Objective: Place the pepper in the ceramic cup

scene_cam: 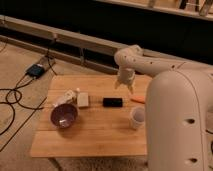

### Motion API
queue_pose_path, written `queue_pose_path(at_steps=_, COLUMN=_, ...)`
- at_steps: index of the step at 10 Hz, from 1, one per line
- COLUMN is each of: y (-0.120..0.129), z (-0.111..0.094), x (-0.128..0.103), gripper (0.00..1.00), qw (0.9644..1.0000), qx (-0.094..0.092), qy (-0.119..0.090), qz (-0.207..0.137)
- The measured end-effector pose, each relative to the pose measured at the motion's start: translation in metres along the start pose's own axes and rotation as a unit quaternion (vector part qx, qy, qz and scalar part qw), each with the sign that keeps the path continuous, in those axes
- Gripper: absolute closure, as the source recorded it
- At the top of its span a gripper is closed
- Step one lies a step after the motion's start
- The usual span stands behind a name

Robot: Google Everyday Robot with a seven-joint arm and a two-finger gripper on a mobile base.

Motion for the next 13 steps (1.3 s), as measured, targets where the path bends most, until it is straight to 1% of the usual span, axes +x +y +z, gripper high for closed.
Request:
queue_pose_path(at_steps=1, y=-0.014, z=-0.002, x=0.002, gripper=0.35, qw=0.9988, qx=0.028, qy=0.006, qz=-0.040)
queue_pose_path(at_steps=2, y=-0.024, z=-0.005, x=0.002, gripper=0.35, qw=0.9961, qx=0.049, qy=0.011, qz=-0.073)
queue_pose_path(at_steps=3, y=-0.036, z=-0.009, x=-0.001, gripper=0.35, qw=0.9890, qx=0.076, qy=0.018, qz=-0.126)
queue_pose_path(at_steps=4, y=-0.045, z=-0.010, x=-0.003, gripper=0.35, qw=0.9808, qx=0.092, qy=0.027, qz=-0.170)
queue_pose_path(at_steps=5, y=-0.054, z=-0.011, x=-0.006, gripper=0.35, qw=0.9694, qx=0.104, qy=0.037, qz=-0.219)
queue_pose_path(at_steps=6, y=-0.063, z=-0.009, x=-0.010, gripper=0.35, qw=0.9541, qx=0.114, qy=0.050, qz=-0.272)
queue_pose_path(at_steps=7, y=-0.069, z=-0.007, x=-0.013, gripper=0.35, qw=0.9435, qx=0.118, qy=0.057, qz=-0.304)
queue_pose_path(at_steps=8, y=-0.076, z=-0.004, x=-0.016, gripper=0.35, qw=0.9312, qx=0.122, qy=0.065, qz=-0.337)
queue_pose_path(at_steps=9, y=-0.082, z=-0.001, x=-0.020, gripper=0.35, qw=0.9178, qx=0.123, qy=0.071, qz=-0.371)
queue_pose_path(at_steps=10, y=-0.087, z=0.003, x=-0.025, gripper=0.35, qw=0.9087, qx=0.122, qy=0.069, qz=-0.393)
queue_pose_path(at_steps=11, y=-0.090, z=0.006, x=-0.030, gripper=0.35, qw=0.9033, qx=0.121, qy=0.065, qz=-0.407)
queue_pose_path(at_steps=12, y=-0.092, z=0.007, x=-0.032, gripper=0.35, qw=0.9011, qx=0.120, qy=0.062, qz=-0.412)
queue_pose_path(at_steps=13, y=-0.093, z=0.008, x=-0.032, gripper=0.35, qw=0.9011, qx=0.120, qy=0.062, qz=-0.412)
